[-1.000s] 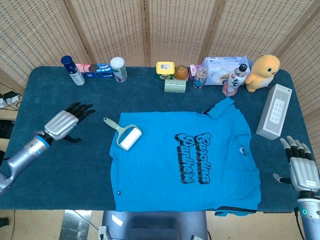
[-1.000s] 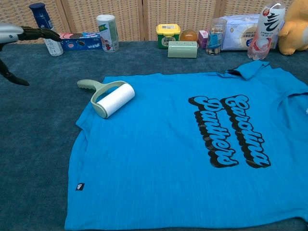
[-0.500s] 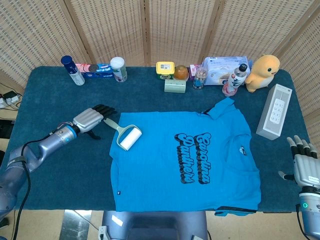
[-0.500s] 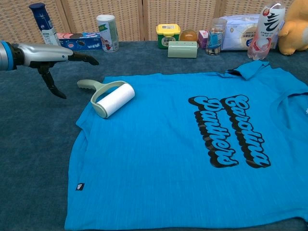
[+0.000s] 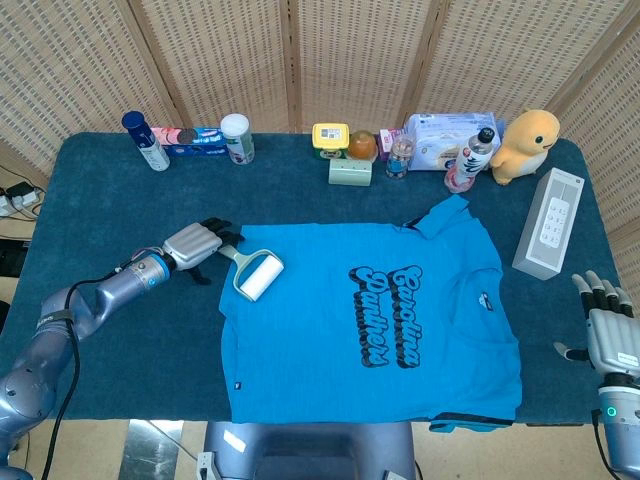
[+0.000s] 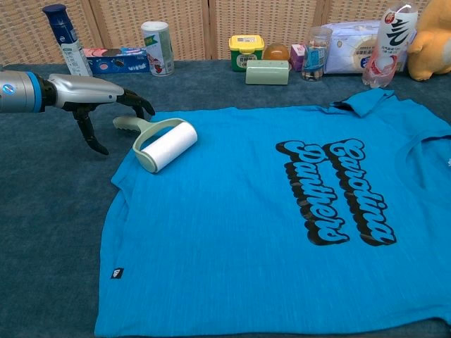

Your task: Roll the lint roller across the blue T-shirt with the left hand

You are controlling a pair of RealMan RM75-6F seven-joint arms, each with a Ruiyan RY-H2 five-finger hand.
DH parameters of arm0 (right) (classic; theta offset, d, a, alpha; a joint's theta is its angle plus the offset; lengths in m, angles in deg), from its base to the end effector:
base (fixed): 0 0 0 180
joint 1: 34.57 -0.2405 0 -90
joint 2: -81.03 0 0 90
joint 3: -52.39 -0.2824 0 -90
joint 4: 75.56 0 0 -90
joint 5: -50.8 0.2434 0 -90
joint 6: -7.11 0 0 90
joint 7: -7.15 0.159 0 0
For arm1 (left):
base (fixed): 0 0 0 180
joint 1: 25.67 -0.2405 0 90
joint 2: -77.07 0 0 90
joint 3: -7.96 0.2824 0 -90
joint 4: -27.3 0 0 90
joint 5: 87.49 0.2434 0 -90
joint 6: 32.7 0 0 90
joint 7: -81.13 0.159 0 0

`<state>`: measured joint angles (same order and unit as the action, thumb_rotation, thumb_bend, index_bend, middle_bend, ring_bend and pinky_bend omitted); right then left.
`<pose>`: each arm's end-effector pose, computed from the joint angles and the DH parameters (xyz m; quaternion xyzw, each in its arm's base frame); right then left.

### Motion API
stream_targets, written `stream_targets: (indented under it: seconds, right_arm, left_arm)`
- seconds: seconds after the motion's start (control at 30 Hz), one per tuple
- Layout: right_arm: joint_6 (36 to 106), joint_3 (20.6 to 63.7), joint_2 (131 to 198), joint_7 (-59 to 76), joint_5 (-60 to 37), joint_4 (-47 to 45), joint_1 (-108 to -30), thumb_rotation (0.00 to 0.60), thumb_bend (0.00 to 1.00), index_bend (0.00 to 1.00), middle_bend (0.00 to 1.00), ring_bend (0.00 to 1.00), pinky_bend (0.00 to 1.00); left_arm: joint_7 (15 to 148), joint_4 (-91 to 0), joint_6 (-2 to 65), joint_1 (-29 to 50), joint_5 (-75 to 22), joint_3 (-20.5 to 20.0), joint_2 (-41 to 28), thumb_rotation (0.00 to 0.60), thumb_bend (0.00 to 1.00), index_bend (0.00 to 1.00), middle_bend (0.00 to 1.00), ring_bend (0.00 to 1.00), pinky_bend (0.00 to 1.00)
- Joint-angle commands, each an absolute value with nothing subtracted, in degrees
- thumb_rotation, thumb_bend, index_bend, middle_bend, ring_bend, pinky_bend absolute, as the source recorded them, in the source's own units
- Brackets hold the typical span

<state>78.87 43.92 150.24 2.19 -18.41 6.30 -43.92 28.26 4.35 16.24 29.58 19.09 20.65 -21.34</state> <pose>-0.4089 -0.2510 0.1324 0.5551 -0.4299 0.2849 0.6526 -0.2547 0.4994 -0.0320 -0.8590 -0.3129 -0.2607 0.3102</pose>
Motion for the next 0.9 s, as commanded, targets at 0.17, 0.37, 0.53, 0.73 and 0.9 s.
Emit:
stream_targets:
  seconds: [0.17, 0.37, 0.53, 0.73, 0.9]
  right_arm:
    - [79.29, 43.94, 149.96, 2.45, -18.65, 6.7, -43.77, 0.6, 0.0, 0.02, 0.0, 0.0, 0.0]
    - [79.4, 43.93, 149.77, 2.79, -18.76, 6.86, -43.73, 0.6, 0.0, 0.02, 0.0, 0.0, 0.0]
    - [79.6, 43.93, 149.56, 3.05, -18.93, 7.04, -43.67, 0.6, 0.0, 0.03, 0.0, 0.0, 0.0]
    - [80.03, 43.91, 149.44, 3.18, -19.12, 7.21, -43.55, 0.6, 0.0, 0.02, 0.0, 0.0, 0.0]
    - [80.19, 43.94, 149.42, 3.29, -19.28, 7.31, -43.52, 0.6, 0.0, 0.02, 0.0, 0.0, 0.0]
  left_arm:
    - [32.34, 4.05, 15.39, 29.98, 17.41, 20.21, -22.78, 0.6, 0.18, 0.37, 0.32, 0.12, 0.13]
    - [37.31, 4.26, 14.76, 29.72, 15.25, 18.86, -24.52, 0.6, 0.2, 0.48, 0.34, 0.16, 0.18]
    - [39.99, 4.15, 14.92, 29.36, 13.64, 17.88, -25.42, 0.6, 0.21, 0.54, 0.39, 0.21, 0.21]
    - [43.21, 3.87, 16.38, 29.22, 11.78, 16.19, -26.14, 0.6, 0.24, 0.68, 0.56, 0.34, 0.31]
    - [47.13, 2.36, 16.15, 29.43, 10.14, 14.79, -26.25, 0.6, 0.26, 0.76, 0.65, 0.44, 0.4]
